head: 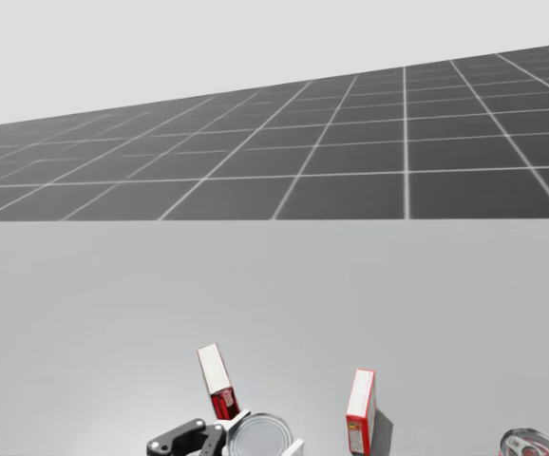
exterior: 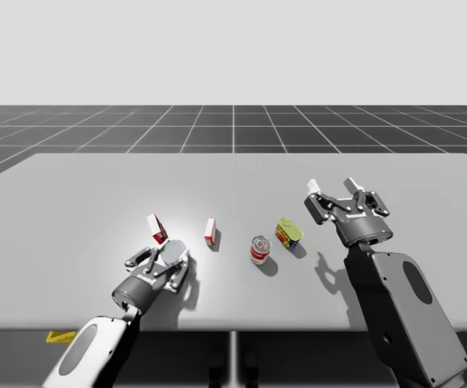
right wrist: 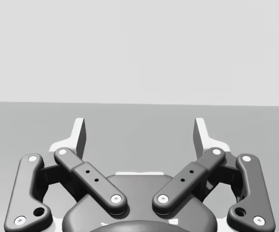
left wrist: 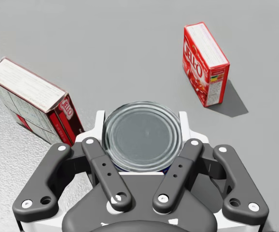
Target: Grasp the tuna can and hold it up.
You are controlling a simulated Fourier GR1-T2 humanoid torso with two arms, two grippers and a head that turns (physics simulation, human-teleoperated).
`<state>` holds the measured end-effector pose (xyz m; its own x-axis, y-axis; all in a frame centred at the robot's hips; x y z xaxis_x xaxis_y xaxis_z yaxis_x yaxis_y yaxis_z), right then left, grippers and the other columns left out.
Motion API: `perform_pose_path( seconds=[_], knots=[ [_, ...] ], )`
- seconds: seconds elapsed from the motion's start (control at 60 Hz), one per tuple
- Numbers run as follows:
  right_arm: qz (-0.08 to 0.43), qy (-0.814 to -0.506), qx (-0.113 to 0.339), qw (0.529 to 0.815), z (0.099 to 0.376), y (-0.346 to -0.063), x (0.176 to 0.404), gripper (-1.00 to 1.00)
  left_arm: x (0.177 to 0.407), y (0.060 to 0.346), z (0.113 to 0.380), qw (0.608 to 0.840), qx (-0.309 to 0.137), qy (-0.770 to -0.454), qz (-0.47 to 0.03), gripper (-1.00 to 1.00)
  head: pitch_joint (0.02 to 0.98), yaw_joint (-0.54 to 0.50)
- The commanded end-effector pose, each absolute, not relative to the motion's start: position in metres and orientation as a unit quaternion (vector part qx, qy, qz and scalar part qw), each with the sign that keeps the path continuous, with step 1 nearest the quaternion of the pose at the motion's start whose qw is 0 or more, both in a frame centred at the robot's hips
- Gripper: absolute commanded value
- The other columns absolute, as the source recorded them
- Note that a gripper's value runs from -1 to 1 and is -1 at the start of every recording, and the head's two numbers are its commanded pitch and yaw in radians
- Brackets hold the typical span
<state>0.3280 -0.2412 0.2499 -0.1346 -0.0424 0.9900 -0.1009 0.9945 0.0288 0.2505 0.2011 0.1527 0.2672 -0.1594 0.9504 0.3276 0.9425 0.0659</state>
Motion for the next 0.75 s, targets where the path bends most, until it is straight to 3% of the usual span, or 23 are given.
perform_pose_path(
  seconds=[0.017,0.75],
  knots=[
    [0.023,-0.754,0.045,0.655,0.25,-0.242,0.328,-1.0,0.249,0.184,0.186,0.759,-0.115,-0.607,-0.206,1.0,0.468,0.29],
    [0.049,-0.77,0.044,0.635,0.25,-0.246,0.33,-1.0,0.272,0.182,0.311,0.654,-0.058,-0.723,-0.214,1.0,0.45,0.28]
  ],
)
